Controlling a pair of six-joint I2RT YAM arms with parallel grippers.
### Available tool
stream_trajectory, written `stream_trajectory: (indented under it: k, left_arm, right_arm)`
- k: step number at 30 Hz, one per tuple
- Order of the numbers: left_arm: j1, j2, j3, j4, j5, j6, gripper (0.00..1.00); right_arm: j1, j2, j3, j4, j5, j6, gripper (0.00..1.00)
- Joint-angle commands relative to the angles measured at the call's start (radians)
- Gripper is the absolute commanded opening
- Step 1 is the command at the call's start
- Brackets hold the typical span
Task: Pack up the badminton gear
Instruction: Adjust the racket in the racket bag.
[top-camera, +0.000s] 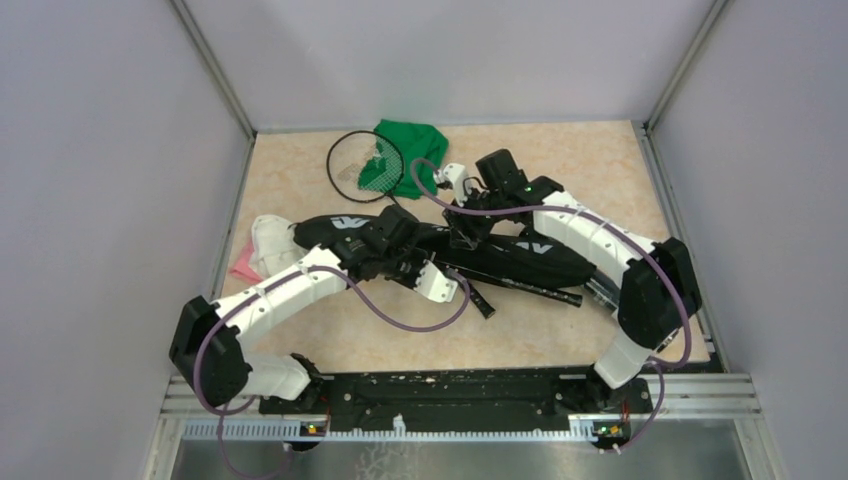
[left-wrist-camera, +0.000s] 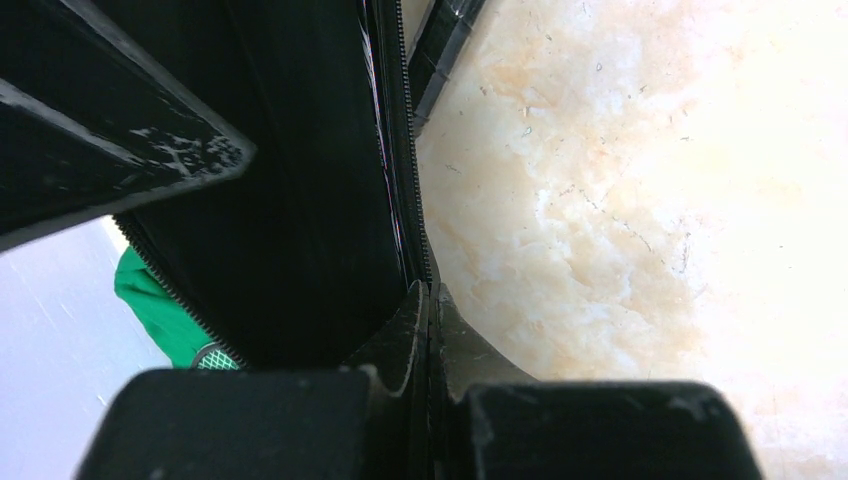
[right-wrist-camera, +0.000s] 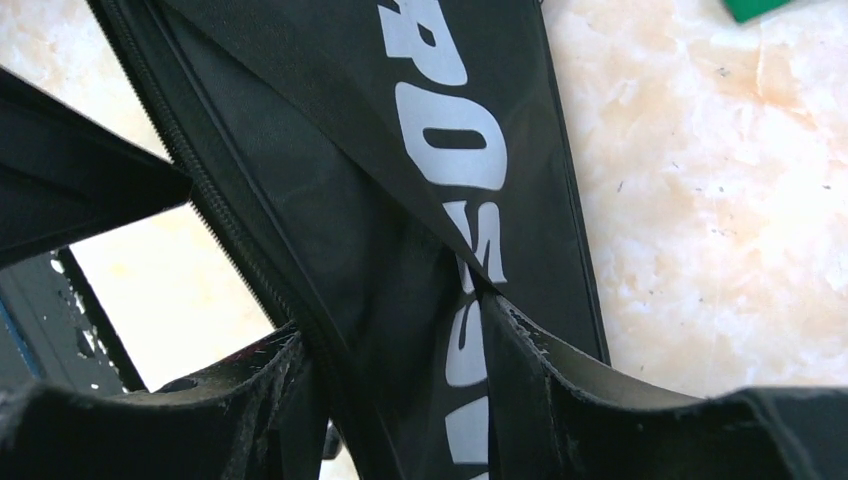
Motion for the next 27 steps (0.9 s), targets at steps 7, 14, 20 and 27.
stream_trajectory:
  k: [7,14,20,27]
  left_arm:
    - [0.001,-0.052,0.019,0.024,0.046,0.016,0.00]
    - [0.022,-0.054,0.028,0.038,0.049,0.006,0.06]
    - [0.034,-0.027,0.075,0.086,0.085,-0.056,0.39]
    - [0.036,0.030,0.150,0.145,0.124,-0.163,0.72]
  right_arm:
    - [0.037,0.079,0.129,0.008,0.005,0.011,0.35]
    - [0.035,0.032,0.179,-0.002,0.039,0.159,0.00]
    - [0.029,-0.025,0.191,0.022,0.188,0.328,0.00]
    - [-0.060,-0.067,0.152,0.077,0.098,0.516,0.00]
